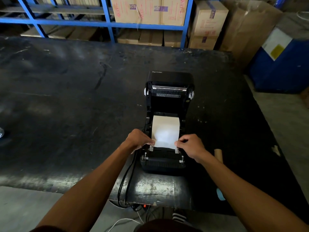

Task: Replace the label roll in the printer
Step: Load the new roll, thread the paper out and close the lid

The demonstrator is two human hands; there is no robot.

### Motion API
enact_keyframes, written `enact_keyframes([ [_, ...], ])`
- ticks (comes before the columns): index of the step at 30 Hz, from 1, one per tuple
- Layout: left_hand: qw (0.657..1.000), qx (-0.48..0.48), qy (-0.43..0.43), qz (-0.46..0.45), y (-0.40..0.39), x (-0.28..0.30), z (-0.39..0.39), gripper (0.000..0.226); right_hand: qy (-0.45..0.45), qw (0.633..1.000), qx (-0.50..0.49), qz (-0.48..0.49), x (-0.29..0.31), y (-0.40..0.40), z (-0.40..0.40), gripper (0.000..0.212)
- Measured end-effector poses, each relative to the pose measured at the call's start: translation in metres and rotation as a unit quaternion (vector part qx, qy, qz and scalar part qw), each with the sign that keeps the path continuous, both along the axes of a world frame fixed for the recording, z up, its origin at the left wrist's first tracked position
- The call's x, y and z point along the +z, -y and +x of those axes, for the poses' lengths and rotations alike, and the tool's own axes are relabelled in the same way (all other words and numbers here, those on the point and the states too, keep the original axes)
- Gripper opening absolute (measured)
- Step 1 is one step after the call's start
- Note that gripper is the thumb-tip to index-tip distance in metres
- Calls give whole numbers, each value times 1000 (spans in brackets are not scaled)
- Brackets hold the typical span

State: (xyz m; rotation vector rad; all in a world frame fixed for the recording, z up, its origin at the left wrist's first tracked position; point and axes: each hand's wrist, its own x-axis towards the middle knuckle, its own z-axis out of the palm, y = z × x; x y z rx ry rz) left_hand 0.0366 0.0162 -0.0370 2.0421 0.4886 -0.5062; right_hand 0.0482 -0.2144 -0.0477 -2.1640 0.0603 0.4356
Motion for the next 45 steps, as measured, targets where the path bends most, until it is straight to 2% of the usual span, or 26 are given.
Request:
enact_keyframes([
  [7, 997, 42, -3, -59, 1, 2, -5, 25, -30, 998, -8, 45, -1, 2, -1, 14],
  [13, 1000, 0, -10, -12, 0, 5, 1, 25, -31, 999, 31, -4, 2, 3, 4, 14],
  [21, 1000, 10, -2, 4, 3, 2, -4, 27, -55, 996, 50, -45, 8, 1, 11, 15],
  [23, 1000, -7, -10, 10, 4, 4, -4, 27, -72, 996, 43, -43, 9, 0, 10, 13],
  [26, 999, -30, -20, 25, 5, 9, -1, 31, -65, 997, 21, -23, 7, -1, 7, 21],
  [29, 999, -31, -27, 32, 5, 12, 2, 30, -56, 998, 30, -30, 5, -1, 5, 13],
  [33, 999, -19, -29, 20, 4, 9, 1, 24, -91, 994, 47, -46, 8, -1, 9, 24],
  [36, 999, -26, -29, 28, 4, 11, 2, 28, -108, 993, 26, -33, 10, -3, 11, 20],
  [40, 996, -55, -46, 60, 4, 16, 7, 39, -84, 996, -4, -12, 5, -3, 6, 15],
  [45, 995, -58, -35, 70, 5, 15, 8, 38, -100, 992, 49, -59, 8, -2, 11, 24],
])
